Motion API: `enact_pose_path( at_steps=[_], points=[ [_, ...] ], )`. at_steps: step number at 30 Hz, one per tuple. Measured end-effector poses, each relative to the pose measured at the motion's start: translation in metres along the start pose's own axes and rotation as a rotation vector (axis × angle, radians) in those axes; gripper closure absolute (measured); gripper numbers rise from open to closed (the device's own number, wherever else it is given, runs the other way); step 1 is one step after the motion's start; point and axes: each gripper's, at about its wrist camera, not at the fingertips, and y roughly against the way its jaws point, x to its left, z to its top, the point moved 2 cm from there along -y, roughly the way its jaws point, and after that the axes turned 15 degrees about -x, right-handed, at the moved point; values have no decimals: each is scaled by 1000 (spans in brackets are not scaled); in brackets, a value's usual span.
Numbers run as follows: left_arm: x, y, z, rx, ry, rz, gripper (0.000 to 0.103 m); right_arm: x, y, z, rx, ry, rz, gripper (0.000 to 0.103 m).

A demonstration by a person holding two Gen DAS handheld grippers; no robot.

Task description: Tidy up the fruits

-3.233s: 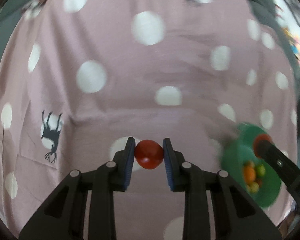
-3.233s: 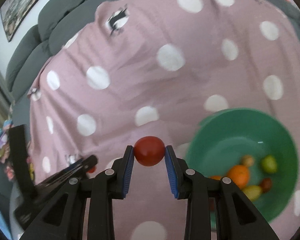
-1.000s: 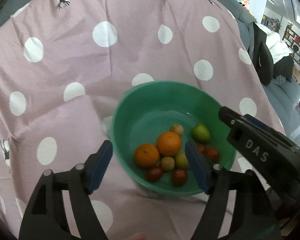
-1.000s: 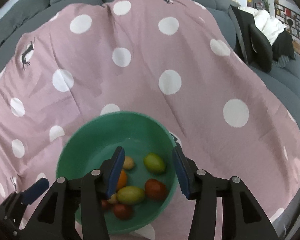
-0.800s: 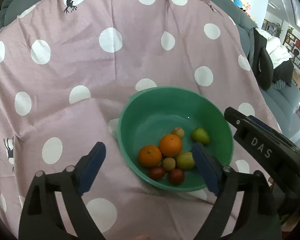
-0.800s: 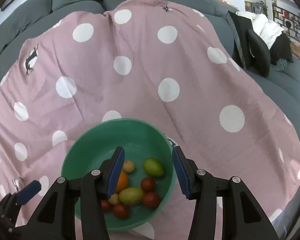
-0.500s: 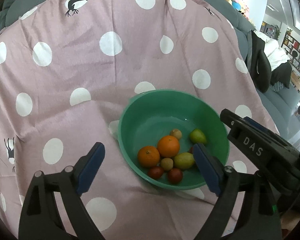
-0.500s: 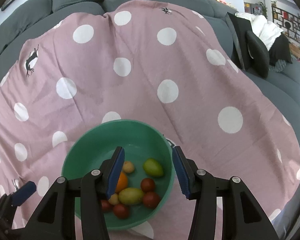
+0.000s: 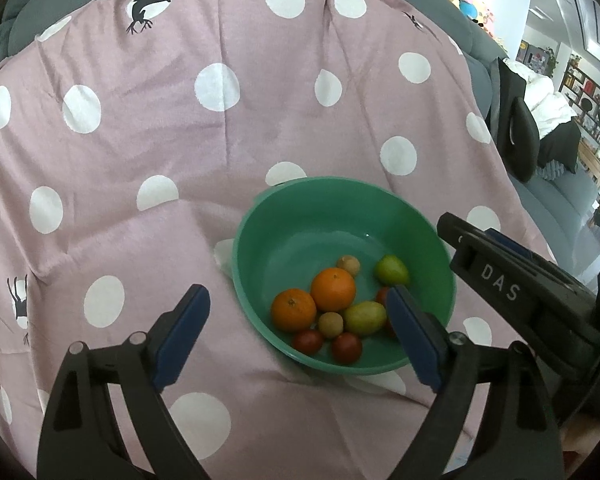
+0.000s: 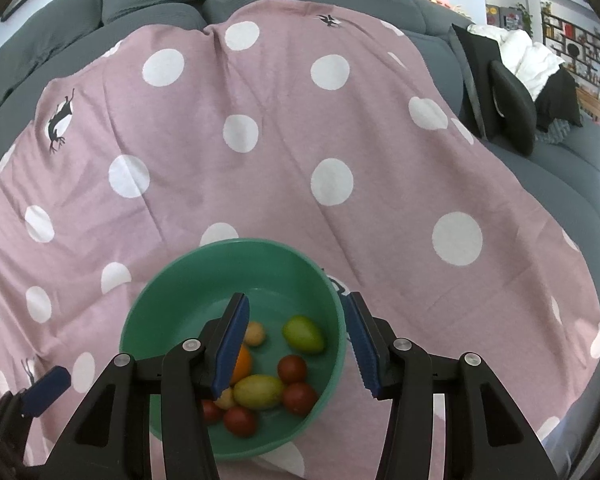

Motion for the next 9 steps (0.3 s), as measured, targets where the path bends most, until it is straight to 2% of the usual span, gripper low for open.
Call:
enact_pose_path(
  at_steps=[9],
  points=[
    [0, 1, 0, 0, 3, -1, 13, 0, 0, 0, -1, 0, 2, 52]
  ],
)
